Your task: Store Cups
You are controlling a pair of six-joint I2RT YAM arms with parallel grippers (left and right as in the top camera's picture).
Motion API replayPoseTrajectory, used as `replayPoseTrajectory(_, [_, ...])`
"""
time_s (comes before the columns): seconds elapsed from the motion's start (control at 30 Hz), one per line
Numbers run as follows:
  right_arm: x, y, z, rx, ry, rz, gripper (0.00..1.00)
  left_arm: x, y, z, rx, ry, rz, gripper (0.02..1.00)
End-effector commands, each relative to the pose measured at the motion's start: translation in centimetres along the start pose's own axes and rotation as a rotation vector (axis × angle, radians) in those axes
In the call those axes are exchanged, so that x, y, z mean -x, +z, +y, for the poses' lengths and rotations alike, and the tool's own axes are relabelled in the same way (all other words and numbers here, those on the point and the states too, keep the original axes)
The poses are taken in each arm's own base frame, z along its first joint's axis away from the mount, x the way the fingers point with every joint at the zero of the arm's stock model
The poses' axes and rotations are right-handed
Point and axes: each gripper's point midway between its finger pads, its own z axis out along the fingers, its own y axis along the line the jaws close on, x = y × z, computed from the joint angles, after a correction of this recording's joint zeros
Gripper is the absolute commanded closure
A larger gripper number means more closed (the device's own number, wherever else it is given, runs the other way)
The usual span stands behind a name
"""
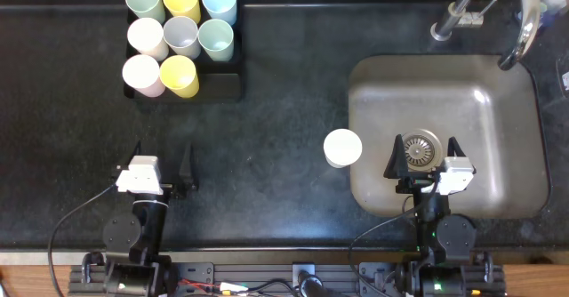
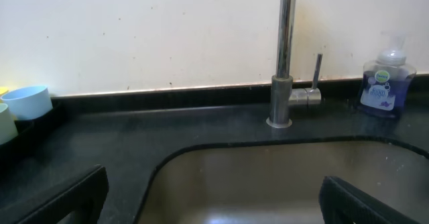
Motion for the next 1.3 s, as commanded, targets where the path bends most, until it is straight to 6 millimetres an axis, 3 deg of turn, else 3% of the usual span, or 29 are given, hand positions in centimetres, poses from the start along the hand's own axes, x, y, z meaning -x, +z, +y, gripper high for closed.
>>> replayPoseTrajectory(0.03, [-0.4,0.0,0.0,0.001,0.005,0.001,0.003,-0.2,0.0,0.2,0.012,-0.019,-0.004,0.018])
replayPoseTrajectory(0.13, [0.2,0.0,0.1,0.005,0.005,-0.013,0.005,-0.2,0.0,0.2,0.012,-0.019,-0.004,0.02])
replayPoseTrajectory(0.27, [4.0,-0.8,1.3,0.052,0.016,-0.028,0.003,-0.2,0.0,0.2,0.012,-0.019,-0.004,0.023])
replayPoseTrajectory(0.4, [7.8,-1.0,2.7,0.086,0.02,0.136,0.003,-0.2,0.0,0.2,0.012,-0.019,-0.004,0.023])
replayPoseTrajectory(0.53, [10.7,1.5,3.0,0.06,0.002,0.375,0.003,-0.2,0.0,0.2,0.012,-0.019,-0.004,0.02])
replayPoseTrajectory(0.63, [11.1,3.7,4.6,0.1,-0.056,0.589,0.003,-0.2,0.0,0.2,0.012,-0.019,-0.004,0.023])
replayPoseTrajectory(0.7, [10.1,4.5,6.3,0.152,-0.142,0.779,0.003,-0.2,0.0,0.2,0.012,-0.019,-0.004,0.02])
replayPoseTrajectory(0.83, [6.3,4.4,9.8,0.265,-0.311,1.084,0.003,-0.2,0.0,0.2,0.012,-0.019,-0.004,0.023])
replayPoseTrajectory(0.93, [2.1,3.9,11.3,0.32,-0.376,1.268,0.005,-0.2,0.0,0.2,0.012,-0.019,-0.004,0.02])
replayPoseTrajectory(1.1, [-2.5,3.3,10.8,0.319,-0.416,1.448,0.003,-0.2,0.0,0.2,0.012,-0.019,-0.004,0.02])
replayPoseTrajectory(1.3, [-5.6,3.7,9.0,0.347,-0.464,1.477,0.003,-0.2,0.0,0.2,0.012,-0.019,-0.004,0.018])
